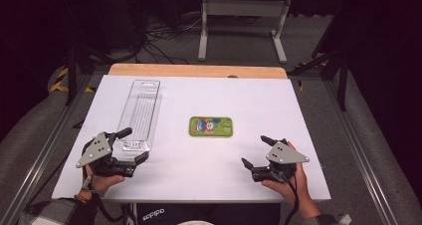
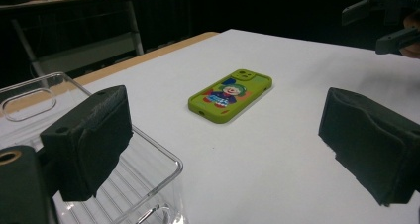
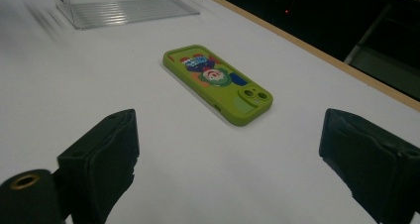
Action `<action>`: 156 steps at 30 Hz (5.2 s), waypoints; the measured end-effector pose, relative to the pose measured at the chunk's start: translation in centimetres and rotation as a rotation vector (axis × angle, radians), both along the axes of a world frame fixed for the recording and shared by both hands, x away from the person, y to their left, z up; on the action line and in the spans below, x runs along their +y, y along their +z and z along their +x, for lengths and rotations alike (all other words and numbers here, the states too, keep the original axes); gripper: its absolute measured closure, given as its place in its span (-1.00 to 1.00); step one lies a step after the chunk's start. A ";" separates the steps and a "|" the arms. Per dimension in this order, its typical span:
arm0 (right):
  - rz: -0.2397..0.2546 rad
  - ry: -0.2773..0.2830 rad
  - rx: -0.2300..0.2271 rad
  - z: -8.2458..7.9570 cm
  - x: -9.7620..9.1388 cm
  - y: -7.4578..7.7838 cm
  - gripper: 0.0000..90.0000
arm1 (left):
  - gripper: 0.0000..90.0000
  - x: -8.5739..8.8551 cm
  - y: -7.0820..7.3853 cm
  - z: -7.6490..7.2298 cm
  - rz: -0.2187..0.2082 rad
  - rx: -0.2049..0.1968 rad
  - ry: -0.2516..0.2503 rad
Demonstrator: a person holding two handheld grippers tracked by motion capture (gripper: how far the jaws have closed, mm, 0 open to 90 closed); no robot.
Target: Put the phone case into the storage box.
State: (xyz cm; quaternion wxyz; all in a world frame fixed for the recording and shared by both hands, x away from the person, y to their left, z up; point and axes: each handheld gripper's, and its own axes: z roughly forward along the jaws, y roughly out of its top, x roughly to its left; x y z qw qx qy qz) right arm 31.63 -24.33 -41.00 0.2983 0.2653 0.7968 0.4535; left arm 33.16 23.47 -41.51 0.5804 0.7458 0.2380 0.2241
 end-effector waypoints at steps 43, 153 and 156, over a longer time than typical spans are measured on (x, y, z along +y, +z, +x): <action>-0.383 0.249 0.386 16.1 7.2 1.7 -0.81 | -0.90 -1.4 -1.4 0.4 0.185 0.031 -0.007; -0.224 0.323 0.632 11.3 15.9 3.4 -0.64 | 0.74 -15.4 -3.2 -1.7 1.072 -0.797 0.103; -0.214 0.325 0.615 11.1 15.7 3.6 -0.64 | 0.74 -15.4 -2.9 -1.8 1.053 -0.808 0.100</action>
